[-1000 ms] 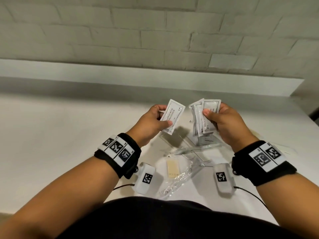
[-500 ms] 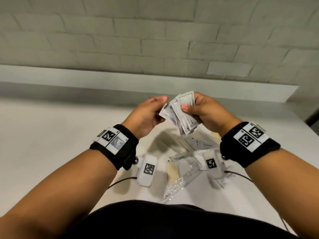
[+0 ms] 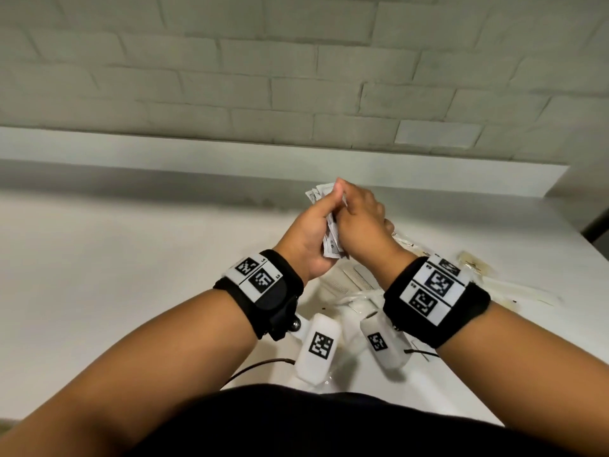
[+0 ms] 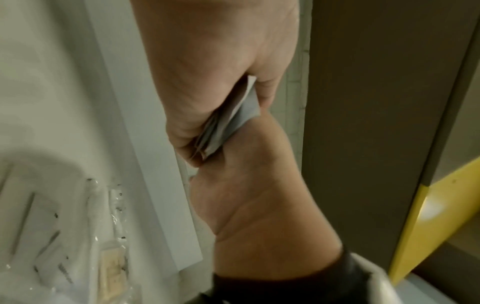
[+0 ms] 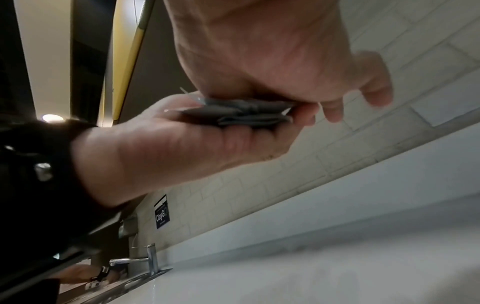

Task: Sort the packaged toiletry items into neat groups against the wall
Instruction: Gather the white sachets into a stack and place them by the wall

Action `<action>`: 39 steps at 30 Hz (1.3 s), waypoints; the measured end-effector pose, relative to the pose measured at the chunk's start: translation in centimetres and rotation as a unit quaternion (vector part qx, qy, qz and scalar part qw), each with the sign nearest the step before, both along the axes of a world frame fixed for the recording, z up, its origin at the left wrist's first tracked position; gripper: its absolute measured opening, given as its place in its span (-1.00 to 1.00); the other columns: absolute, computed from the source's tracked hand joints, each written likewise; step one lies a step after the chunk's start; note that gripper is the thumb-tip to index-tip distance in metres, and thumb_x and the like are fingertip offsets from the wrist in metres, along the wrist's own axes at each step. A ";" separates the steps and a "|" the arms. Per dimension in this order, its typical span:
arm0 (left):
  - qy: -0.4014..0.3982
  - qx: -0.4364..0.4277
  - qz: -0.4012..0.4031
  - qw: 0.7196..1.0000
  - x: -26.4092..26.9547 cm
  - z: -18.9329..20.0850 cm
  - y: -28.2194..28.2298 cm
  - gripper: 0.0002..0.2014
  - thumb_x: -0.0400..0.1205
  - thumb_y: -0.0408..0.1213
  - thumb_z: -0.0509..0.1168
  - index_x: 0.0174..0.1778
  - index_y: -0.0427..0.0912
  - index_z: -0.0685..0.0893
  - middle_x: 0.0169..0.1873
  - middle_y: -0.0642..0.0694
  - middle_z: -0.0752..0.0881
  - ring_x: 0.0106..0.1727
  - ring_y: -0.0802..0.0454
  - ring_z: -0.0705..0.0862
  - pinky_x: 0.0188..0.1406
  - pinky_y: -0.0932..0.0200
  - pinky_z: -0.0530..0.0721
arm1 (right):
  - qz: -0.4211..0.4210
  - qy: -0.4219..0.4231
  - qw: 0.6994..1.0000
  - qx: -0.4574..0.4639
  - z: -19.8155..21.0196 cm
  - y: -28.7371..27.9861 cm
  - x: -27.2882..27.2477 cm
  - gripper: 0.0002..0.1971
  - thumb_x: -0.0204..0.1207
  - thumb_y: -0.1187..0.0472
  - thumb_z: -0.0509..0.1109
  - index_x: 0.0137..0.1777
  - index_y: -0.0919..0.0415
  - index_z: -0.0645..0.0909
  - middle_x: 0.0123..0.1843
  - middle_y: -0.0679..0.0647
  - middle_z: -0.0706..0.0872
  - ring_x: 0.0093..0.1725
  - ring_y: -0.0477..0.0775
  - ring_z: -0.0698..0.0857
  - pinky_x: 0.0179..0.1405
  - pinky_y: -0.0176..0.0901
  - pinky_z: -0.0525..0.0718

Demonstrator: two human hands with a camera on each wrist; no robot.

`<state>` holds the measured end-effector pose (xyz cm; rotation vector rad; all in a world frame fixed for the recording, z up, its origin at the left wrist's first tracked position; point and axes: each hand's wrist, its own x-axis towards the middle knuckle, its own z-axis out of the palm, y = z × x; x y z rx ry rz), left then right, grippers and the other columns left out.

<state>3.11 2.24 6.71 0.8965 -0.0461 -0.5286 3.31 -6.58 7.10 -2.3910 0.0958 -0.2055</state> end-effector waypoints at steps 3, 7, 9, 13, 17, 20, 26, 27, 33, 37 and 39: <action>0.019 0.040 0.001 0.999 0.1 -0.3 0.6 -0.55 0.70 0.13 0.12 0.19 -0.16 0.67 0.02 -0.21 0.80 0.00 -0.15 0.81 0.11 -0.09 0.73 | 0.111 0.028 0.980 0.163 -0.3 -0.4 -0.3 -0.38 0.63 0.09 0.14 0.67 -0.17 0.04 0.70 -0.05 0.16 0.67 0.01 0.17 0.65 0.20 0.07; 0.049 0.056 0.004 0.997 0.7 0.0 1.5 -0.47 0.63 0.26 0.13 0.20 -0.12 0.62 -0.13 -0.19 0.73 -0.11 -0.11 0.75 -0.07 0.01 0.74 | 0.292 0.086 0.941 0.144 1.3 -2.7 -1.3 0.09 0.38 -0.08 0.54 0.65 -0.27 -0.25 0.73 -0.13 -0.08 0.68 -0.11 0.03 0.62 -0.05 0.19; 0.045 0.045 -0.007 0.998 0.6 0.4 1.5 -0.38 0.57 0.31 0.15 0.25 -0.18 0.60 0.09 -0.28 0.64 0.18 -0.21 0.65 0.34 -0.11 0.58 | 0.324 0.089 0.942 0.001 1.7 -2.9 -1.3 0.40 0.06 -0.19 0.68 0.61 -0.29 -0.40 0.72 -0.11 -0.13 0.70 -0.05 -0.02 0.66 -0.01 0.12; 0.025 0.042 -0.040 0.998 0.8 0.7 1.4 -0.38 0.60 0.32 0.06 0.17 -0.17 0.63 0.01 -0.20 0.71 0.13 -0.12 0.70 0.25 -0.03 0.63 | 0.287 0.047 0.956 0.040 1.6 -2.7 -1.0 0.44 0.07 0.12 0.75 0.61 -0.31 -0.39 0.68 0.01 0.12 0.65 -0.03 0.19 0.59 -0.05 0.32; 0.001 0.058 -0.049 0.997 1.0 0.0 1.5 -0.48 0.63 0.23 0.05 0.04 -0.17 0.66 -0.24 -0.13 0.79 -0.19 -0.01 0.81 -0.19 0.11 0.80 | 0.329 0.068 0.938 0.082 1.8 -3.2 -1.2 0.48 0.03 0.15 0.78 0.58 -0.37 -0.40 0.72 0.03 -0.05 0.68 -0.11 0.01 0.63 -0.12 0.17; -0.010 0.068 -0.057 0.996 0.9 -0.1 1.5 -0.46 0.61 0.26 0.07 0.09 -0.15 0.66 -0.20 -0.12 0.80 -0.18 -0.02 0.81 -0.20 0.09 0.80 | 0.328 0.067 0.938 0.091 2.2 -3.2 -1.3 0.43 0.12 0.24 0.75 0.62 -0.30 -0.36 0.73 0.02 -0.09 0.68 -0.15 0.00 0.60 -0.22 0.18; 0.009 0.034 -0.028 0.999 0.6 0.0 0.6 -0.49 0.68 0.19 0.00 0.06 -0.17 0.65 -0.22 -0.12 0.81 -0.16 0.02 0.81 -0.15 0.16 0.80 | 0.321 0.059 0.941 0.086 1.5 -3.0 -1.2 0.39 0.10 0.23 0.76 0.66 -0.22 -0.27 0.70 -0.06 0.00 0.66 -0.13 0.08 0.59 -0.22 0.25; 0.011 0.021 -0.026 0.999 0.5 -0.1 0.7 -0.53 0.69 0.15 0.05 0.06 -0.16 0.67 -0.18 -0.13 0.79 -0.12 0.01 0.80 -0.09 0.14 0.77 | 0.313 0.053 0.944 0.090 1.4 -3.0 -1.1 0.38 0.09 0.22 0.75 0.66 -0.22 -0.25 0.68 -0.03 0.07 0.65 -0.09 0.16 0.57 -0.20 0.33; 0.011 -0.022 -0.042 0.999 0.8 -0.7 1.7 -0.82 0.50 -0.42 0.29 0.01 -0.20 0.60 -0.26 -0.16 0.65 -0.23 -0.04 0.69 -0.19 0.05 0.72 | 0.310 0.064 0.943 0.107 0.5 -3.2 -0.7 0.43 0.00 0.08 0.78 0.66 -0.20 -0.25 0.63 -0.04 0.14 0.66 -0.10 0.14 0.56 -0.21 0.33; -0.003 -0.026 0.104 0.994 1.9 -0.5 1.8 -0.55 0.60 -0.60 0.04 0.26 0.00 0.46 -0.24 -0.07 0.55 -0.48 0.09 0.63 -0.47 0.23 0.66 | 0.203 0.109 0.932 0.279 0.1 -3.3 0.1 -0.13 0.13 0.03 0.71 0.40 -0.07 0.30 0.44 0.07 0.47 0.44 0.07 0.53 0.28 -0.17 0.56; -0.040 -0.009 0.135 0.990 2.5 -0.7 1.5 -0.50 0.59 -0.65 0.00 0.25 0.01 0.45 -0.13 -0.10 0.48 -0.37 0.08 0.63 -0.45 0.27 0.68 | 0.174 0.175 0.902 0.354 -0.2 -3.4 1.0 -0.39 0.12 0.03 0.68 0.04 0.00 0.35 0.15 0.13 0.64 0.15 0.13 0.68 0.10 0.08 0.60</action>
